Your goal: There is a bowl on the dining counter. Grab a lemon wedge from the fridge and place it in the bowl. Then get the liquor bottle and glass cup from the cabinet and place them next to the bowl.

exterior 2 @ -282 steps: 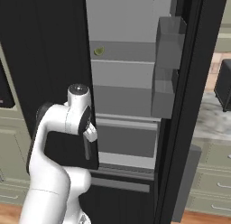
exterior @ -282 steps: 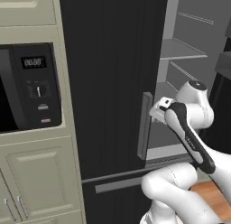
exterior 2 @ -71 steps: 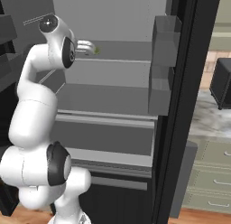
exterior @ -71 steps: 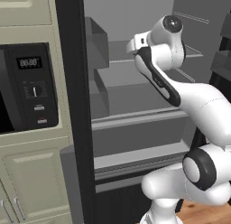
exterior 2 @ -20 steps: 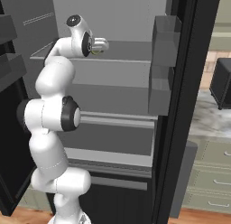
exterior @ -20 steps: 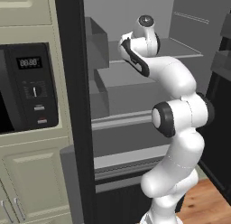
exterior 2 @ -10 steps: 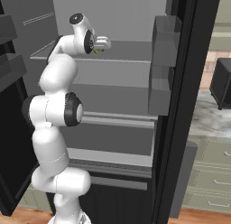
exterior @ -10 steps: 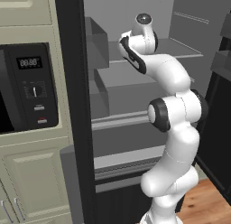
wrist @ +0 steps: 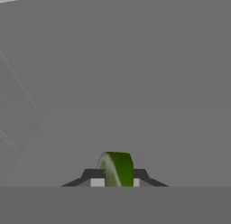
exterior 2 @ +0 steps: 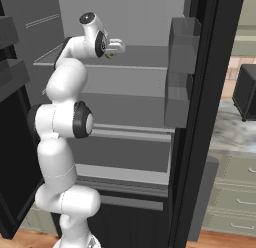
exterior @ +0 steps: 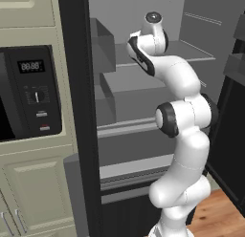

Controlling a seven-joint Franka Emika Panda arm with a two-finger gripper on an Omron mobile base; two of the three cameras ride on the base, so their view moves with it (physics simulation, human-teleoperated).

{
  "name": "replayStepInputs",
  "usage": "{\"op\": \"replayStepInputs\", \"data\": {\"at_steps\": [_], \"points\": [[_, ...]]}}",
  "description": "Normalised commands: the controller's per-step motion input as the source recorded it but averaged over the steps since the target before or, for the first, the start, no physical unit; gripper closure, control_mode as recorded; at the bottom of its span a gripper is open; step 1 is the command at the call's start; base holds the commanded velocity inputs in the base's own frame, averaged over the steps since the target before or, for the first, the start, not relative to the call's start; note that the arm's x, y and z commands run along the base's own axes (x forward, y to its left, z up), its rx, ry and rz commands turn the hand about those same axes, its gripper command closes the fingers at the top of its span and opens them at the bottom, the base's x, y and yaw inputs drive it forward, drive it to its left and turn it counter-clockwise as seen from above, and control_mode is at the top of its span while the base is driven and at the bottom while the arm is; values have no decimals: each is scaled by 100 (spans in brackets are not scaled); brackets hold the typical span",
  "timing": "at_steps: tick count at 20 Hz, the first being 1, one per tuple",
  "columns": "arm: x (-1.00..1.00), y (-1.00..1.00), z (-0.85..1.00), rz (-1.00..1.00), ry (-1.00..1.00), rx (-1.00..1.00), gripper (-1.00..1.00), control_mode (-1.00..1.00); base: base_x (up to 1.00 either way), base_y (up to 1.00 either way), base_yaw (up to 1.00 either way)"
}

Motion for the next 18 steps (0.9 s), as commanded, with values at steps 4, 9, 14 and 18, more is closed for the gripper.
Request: {"op": "replayStepInputs", "data": {"at_steps": [4,9,14,18], "points": [[-36,0,0,0,0,-3,100,-100,0,0,0],[-66,0,0,0,-3,-4,100,-100,0,0,0],[-94,0,0,2,-10,-10,100,-100,0,0,0],[-100,-2,0,2,-9,-10,100,-100,0,0,0]]}}
